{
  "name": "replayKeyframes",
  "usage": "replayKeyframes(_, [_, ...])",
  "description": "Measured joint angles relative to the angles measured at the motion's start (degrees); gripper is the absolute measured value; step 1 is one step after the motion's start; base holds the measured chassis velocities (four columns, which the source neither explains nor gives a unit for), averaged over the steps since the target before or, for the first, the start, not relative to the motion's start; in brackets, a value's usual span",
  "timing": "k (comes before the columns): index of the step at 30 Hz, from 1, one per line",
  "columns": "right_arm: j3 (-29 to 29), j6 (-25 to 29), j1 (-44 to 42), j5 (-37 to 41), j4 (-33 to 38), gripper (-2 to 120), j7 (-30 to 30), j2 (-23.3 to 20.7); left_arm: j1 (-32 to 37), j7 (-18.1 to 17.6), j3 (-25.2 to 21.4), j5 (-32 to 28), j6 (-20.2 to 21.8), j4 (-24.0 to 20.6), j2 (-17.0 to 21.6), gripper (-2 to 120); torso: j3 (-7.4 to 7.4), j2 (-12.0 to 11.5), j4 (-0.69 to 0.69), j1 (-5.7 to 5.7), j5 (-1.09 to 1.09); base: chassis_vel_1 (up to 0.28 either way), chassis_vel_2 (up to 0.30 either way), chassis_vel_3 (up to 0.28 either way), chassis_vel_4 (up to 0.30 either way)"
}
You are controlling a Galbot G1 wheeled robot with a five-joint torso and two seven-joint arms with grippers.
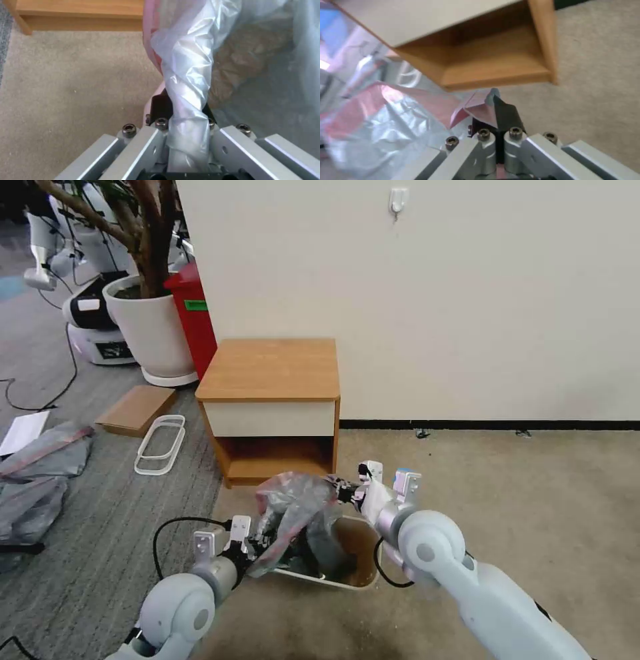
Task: Pick up the garbage bag from the table and place it over the trash can.
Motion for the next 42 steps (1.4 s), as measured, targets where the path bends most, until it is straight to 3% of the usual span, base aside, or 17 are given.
replayKeyframes(19, [3.2, -2.7, -1.5, 0.2, -1.2, 0, 0.5, -3.1, -1.6, 1.9, -3.2, -0.6, -1.5, 0.1, -0.9, 3, 0.00, 0.0, 0.00, 0.00, 0.00, 0.000, 0.000, 0.000, 0.000])
replayKeyframes(42, [6.8, -4.1, -5.2, 1.8, 2.4, 0, 0.2, -5.2, -4.8, 1.7, -6.4, -1.8, -2.7, 2.4, -0.4, 3, 0.00, 0.0, 0.00, 0.00, -0.01, 0.000, 0.000, 0.000, 0.000])
